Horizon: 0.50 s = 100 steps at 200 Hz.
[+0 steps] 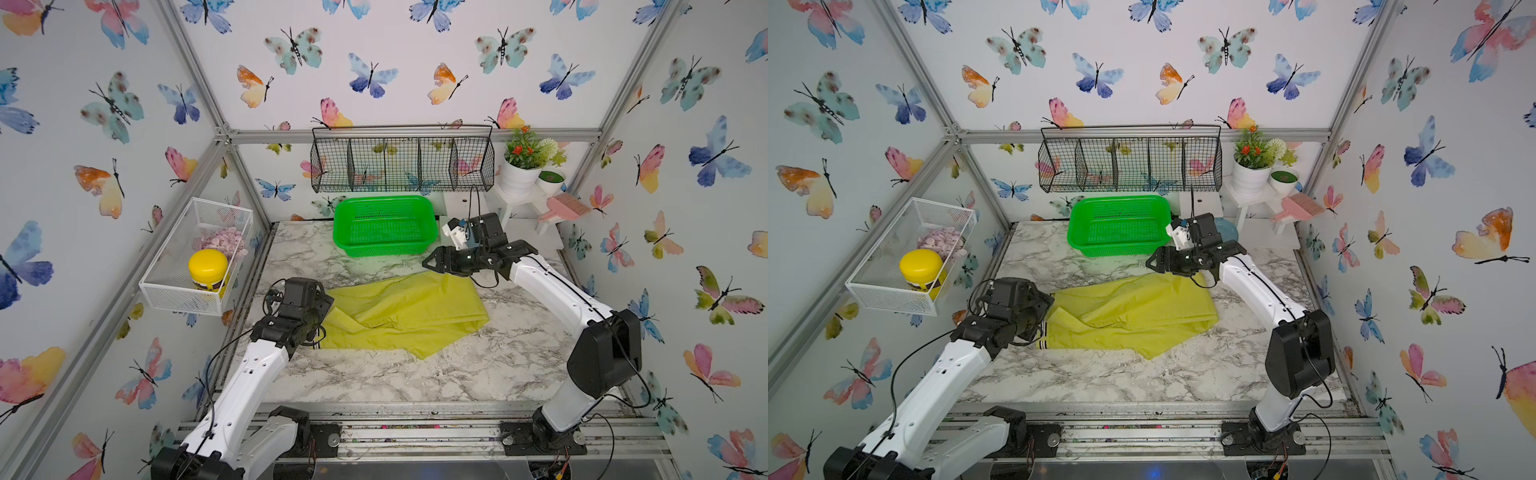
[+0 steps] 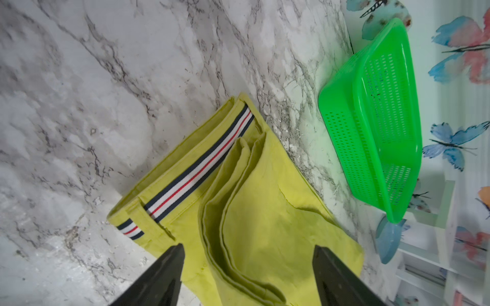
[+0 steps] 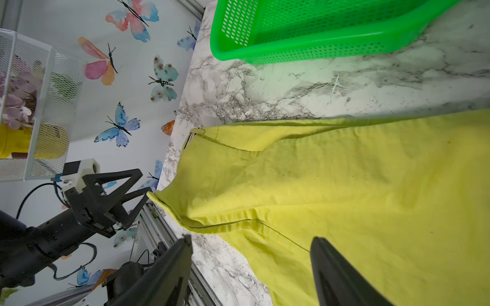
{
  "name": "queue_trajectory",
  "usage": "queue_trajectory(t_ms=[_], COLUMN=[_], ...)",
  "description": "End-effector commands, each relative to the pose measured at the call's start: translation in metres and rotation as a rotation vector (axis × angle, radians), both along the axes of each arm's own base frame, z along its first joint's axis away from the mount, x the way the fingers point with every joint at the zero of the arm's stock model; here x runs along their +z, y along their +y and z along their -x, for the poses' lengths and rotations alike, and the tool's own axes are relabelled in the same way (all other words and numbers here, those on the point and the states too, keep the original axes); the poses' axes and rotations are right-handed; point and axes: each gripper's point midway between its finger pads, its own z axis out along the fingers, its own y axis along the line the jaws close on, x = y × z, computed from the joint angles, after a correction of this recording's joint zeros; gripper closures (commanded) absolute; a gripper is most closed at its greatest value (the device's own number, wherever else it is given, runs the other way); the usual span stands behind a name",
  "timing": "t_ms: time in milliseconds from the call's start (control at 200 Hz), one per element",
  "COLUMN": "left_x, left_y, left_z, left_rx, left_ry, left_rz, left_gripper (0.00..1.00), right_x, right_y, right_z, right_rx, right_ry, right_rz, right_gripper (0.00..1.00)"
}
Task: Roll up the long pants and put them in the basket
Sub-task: Fold the long pant at the center of the board.
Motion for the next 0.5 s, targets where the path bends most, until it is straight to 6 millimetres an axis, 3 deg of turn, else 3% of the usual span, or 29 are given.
queue_trajectory(t_ms=[0, 160, 325, 405, 496], left_x=[-0.034, -0.055, -0.059, -0.052, -0.041], left_y=[-0.014, -0.032, -0.034, -0.033, -0.029], left_z=[0.007, -0.001, -0.015, -0.020, -0.023], left_rx=[0.016, -0.024, -0.035, -0.045, -0.053], left_ry=[0.086, 0.117, 0.102, 0.082, 0.057], left_rz=[0.133, 0.213, 0.206, 0.187, 0.156], left_gripper=[0.18, 0.19, 0.26, 0.47, 0.93], right_x=[0.011, 0.015, 0.012, 0.008, 0.003], right_y=[-0.008, -0.015, -0.022, -0.025, -0.028], right_z=[0.001, 0.000, 0.002, 0.004, 0.007], right_rx=[-0.014, -0.023, -0.028, -0.027, -0.031], right_ry=[-0.039, -0.057, -0.043, -0.037, -0.030], right_rz=[0.015, 0.029, 0.042, 0.054, 0.058], right_gripper=[0.24, 0.24, 0.24, 0.24, 0.24])
